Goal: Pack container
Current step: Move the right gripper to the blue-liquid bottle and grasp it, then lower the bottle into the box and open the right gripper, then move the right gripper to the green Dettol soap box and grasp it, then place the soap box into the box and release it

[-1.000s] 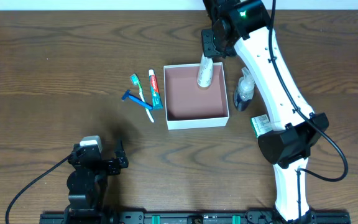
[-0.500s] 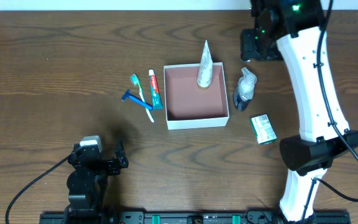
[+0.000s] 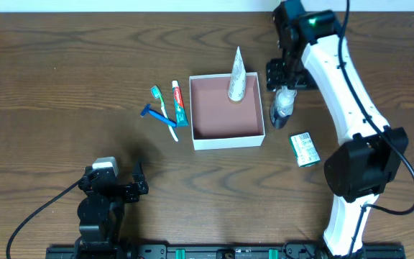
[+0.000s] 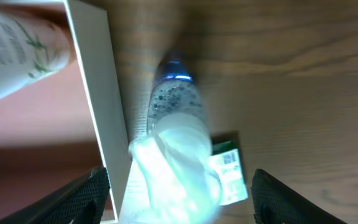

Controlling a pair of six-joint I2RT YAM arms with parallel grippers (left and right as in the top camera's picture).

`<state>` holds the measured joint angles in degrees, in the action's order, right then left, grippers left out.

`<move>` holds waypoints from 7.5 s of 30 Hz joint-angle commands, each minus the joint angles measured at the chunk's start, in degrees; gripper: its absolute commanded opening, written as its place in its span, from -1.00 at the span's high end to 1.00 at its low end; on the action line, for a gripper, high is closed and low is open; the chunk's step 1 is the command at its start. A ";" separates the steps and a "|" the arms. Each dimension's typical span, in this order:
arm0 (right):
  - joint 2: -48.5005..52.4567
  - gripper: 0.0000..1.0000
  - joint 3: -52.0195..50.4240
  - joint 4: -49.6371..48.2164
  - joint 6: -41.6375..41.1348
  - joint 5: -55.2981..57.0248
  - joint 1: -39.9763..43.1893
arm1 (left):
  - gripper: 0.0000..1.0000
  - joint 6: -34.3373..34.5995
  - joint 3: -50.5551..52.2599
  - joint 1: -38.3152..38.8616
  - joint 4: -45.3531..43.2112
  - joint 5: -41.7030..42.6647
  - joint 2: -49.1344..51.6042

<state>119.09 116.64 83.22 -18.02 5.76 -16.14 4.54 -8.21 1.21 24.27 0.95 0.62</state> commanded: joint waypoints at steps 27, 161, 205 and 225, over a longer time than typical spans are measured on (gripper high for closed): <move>0.04 0.21 -11.74 -10.05 -2.64 -1.68 2.49 | -0.96 0.48 1.03 -0.28 0.28 -0.07 -0.39; -26.29 -0.98 -60.72 -37.18 9.55 3.52 5.70 | -0.96 0.48 1.03 -0.28 0.28 -0.04 -0.39; -42.58 0.65 -45.72 -21.59 3.28 -14.62 -6.49 | -0.96 0.48 1.03 -0.28 0.28 -0.04 -0.39; -22.36 0.51 -36.17 -45.24 -4.87 -8.48 -21.46 | -0.96 0.48 1.03 -0.28 0.28 -0.07 -0.39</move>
<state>93.67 78.06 39.24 -23.29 -6.13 -37.85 4.54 -8.21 1.21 24.27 0.95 0.62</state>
